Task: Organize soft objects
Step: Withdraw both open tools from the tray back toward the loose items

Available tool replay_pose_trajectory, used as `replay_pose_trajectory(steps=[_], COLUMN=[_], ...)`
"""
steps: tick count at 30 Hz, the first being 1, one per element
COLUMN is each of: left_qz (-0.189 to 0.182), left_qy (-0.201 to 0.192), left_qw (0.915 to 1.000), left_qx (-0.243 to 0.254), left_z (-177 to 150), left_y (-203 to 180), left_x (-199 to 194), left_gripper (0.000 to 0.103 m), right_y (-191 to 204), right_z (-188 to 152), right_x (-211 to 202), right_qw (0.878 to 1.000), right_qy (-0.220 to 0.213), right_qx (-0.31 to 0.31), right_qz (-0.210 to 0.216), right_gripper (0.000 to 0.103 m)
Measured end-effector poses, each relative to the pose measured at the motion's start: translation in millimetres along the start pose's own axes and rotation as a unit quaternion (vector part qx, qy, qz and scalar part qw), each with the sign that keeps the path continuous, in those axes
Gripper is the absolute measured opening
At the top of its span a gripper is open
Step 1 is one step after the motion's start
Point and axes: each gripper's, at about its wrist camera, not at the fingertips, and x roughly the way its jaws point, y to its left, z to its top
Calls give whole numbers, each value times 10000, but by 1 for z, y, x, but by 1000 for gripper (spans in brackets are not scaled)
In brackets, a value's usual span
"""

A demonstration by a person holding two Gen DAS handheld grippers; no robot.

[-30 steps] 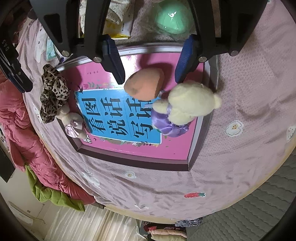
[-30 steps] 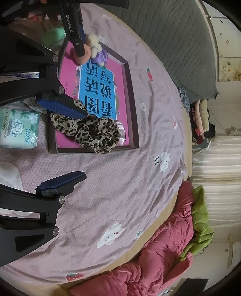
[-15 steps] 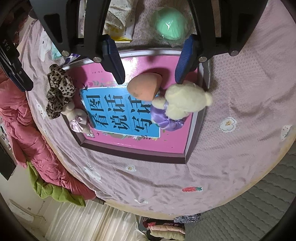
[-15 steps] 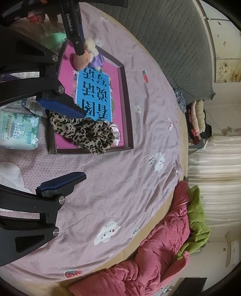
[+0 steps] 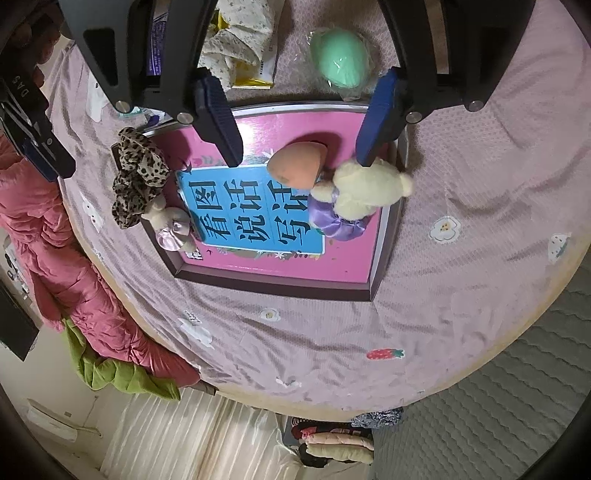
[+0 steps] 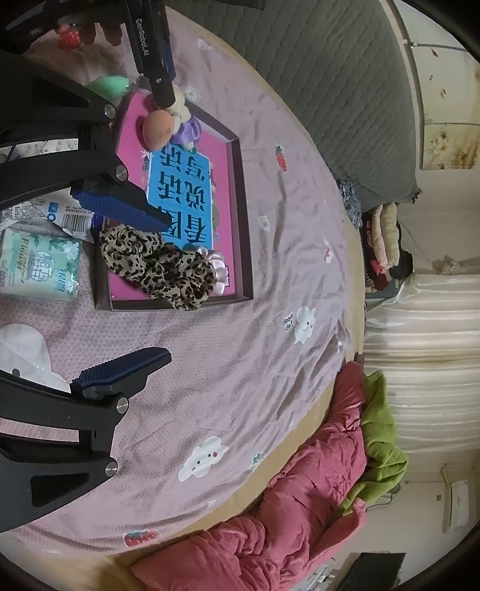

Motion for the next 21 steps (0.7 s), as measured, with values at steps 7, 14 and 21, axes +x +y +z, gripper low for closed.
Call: replay_pose_trajectory(steps=[7,14,21], left_qz=[6,-51,-78], left_qy=[-113,-231,-303], left_qw=[9999,9997,9995], left_qx=[1,-57,-82], left_z=[-1,-1,-6], left_y=[0,4,7], left_x=[-13,-28,-44], left_gripper=[63,63,63], right_y=[3,5,8], right_z=[0,0,-2], right_x=[-7,-18,-31], right_qw=[10000,9999,9997], right_qy=[-33,-120,-182], right_qx=[-53,-90,-123], right_qz=[13,22,70], right_gripper=[67,73,73])
